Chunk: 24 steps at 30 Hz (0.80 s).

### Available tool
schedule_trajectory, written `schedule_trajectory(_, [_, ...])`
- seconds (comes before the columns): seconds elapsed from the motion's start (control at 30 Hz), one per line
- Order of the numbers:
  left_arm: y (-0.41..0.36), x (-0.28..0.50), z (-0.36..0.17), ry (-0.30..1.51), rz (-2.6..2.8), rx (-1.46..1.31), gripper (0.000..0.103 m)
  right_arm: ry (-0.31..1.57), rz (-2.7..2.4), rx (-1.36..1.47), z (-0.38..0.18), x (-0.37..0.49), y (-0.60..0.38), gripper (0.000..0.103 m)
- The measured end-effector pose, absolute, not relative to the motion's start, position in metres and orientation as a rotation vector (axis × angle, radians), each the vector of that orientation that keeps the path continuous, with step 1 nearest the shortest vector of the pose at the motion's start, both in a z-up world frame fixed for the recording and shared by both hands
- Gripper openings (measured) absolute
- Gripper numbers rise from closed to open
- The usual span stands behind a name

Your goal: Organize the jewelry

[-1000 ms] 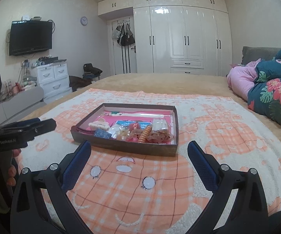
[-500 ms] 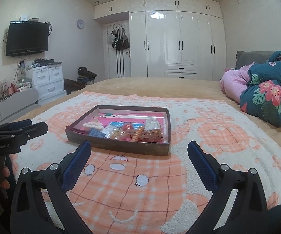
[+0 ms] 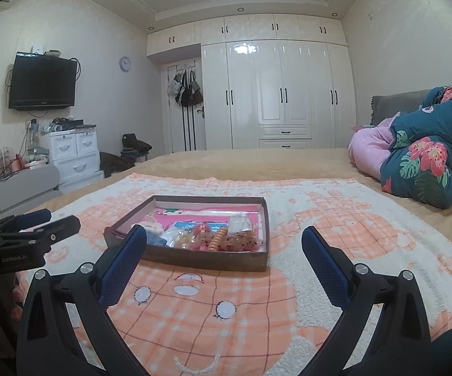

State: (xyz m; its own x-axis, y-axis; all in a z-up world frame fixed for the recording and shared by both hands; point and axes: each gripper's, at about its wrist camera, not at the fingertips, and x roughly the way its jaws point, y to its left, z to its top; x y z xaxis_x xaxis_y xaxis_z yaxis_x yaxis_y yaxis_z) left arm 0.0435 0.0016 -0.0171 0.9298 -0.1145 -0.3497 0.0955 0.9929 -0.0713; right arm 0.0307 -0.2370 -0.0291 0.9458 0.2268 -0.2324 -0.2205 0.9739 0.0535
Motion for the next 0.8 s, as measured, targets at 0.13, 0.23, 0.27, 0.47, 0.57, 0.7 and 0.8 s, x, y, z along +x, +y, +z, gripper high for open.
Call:
schedule_trajectory(0.13, [0.0005, 0.0431, -0.0173, 0.354, -0.110, -0.046, 0.092, 0.229, 0.222, 0.020, -0.0305, 0.0308, -0.2355, 0.097])
schedule_trajectory(0.23, [0.0001, 0.0431, -0.0178, 0.356, -0.112, -0.047, 0.092, 0.241, 0.220, 0.024, -0.0325, 0.0324, -0.2342, 0.097])
schedule_trajectory(0.27, [-0.0001, 0.0432, -0.0179, 0.358, -0.113, -0.047, 0.092, 0.242, 0.219, 0.024, -0.0328, 0.0326, -0.2344, 0.097])
schedule_trajectory(0.47, [-0.0002, 0.0434, -0.0181, 0.358, -0.112, -0.050, 0.092, 0.236, 0.211, 0.030, -0.0329, 0.0324, -0.2340, 0.097])
schedule_trajectory(0.57, [0.0014, 0.0443, -0.0188, 0.355, -0.110, -0.052, 0.092, 0.234, 0.210, 0.031, -0.0331, 0.0326, -0.2338, 0.097])
schedule_trajectory(0.7, [0.0018, 0.0447, -0.0189, 0.355, -0.110, -0.051, 0.092, 0.237, 0.213, 0.030, -0.0333, 0.0328, -0.2338, 0.097])
schedule_trajectory(0.8, [0.0023, 0.0450, -0.0193, 0.356, -0.110, -0.051, 0.092, 0.236, 0.214, 0.029, -0.0330, 0.0330, -0.2349, 0.097])
